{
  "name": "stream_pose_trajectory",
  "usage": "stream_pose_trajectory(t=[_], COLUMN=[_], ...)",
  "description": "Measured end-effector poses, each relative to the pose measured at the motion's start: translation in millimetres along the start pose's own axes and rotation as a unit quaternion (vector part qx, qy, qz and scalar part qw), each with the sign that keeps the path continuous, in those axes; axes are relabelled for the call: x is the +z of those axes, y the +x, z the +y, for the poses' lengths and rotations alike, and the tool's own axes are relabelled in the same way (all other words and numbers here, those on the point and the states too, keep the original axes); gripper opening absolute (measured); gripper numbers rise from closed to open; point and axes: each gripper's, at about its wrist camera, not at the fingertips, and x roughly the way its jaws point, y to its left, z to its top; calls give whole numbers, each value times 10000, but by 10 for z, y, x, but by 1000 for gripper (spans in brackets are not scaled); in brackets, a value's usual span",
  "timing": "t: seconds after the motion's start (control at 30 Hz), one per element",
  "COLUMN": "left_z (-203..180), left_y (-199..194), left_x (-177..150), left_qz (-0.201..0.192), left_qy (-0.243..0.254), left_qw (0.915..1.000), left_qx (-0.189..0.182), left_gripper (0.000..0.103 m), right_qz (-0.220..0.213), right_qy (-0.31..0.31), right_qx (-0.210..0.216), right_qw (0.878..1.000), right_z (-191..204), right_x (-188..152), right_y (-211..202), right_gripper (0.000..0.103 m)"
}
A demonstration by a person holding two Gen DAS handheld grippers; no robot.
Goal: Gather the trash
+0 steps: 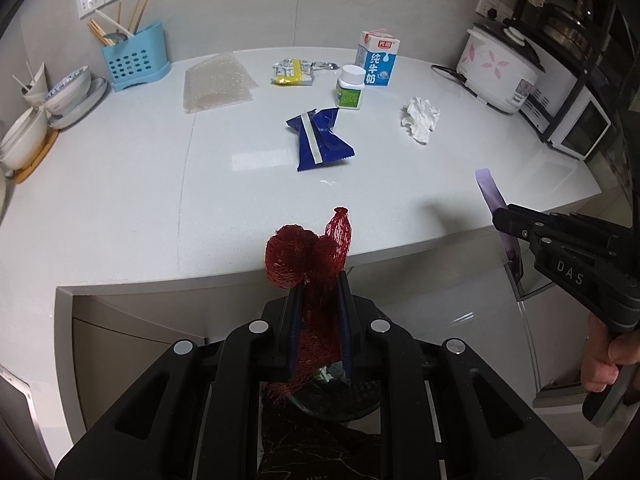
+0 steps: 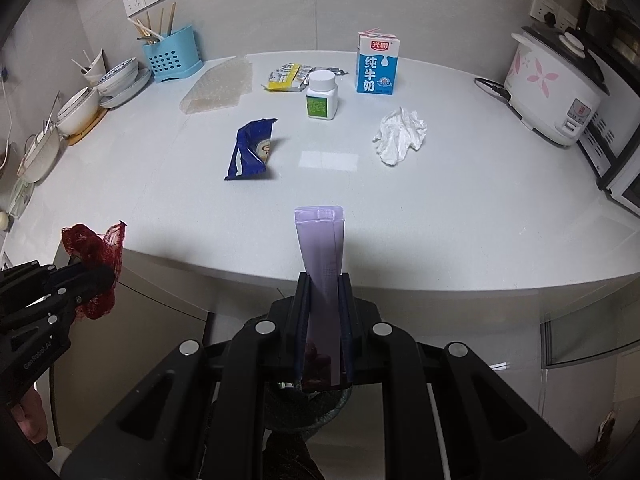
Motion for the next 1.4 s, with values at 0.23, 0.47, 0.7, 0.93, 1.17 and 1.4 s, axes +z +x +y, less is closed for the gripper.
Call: stream_pose_trajectory(t=[0.23,0.47,0.7,0.93,1.17,1.4], left_z=[-16,-3,64,145,232,301], left_y=[56,117,239,381,522,739], left_x=[-169,-367,-538,-650,-770,-900], left_qz=[83,132,206,259,340,474], left_qy=[-2,30,-12,-48,-101,-137], left_qw=[10000,9999,9998,9996,9993,9987], left_qx=[-12,-14,-3,-77,-108,-160], left_gripper=[15,15,15,15,15,15], right_qz=[12,75,210,358,439,621], right_qy=[30,28,-41,-83,-166,-219], right_qx=[112,200,259,368,449,460], right_qw=[9999,9998,9994,9986,9979,9968], right_z=[-14,3,58,134,229,254], right_x=[-179,-345,-511,-665,-779,-904], right_y=[3,22,108,272,430,657], right_gripper=[13,13,13,13,13,13])
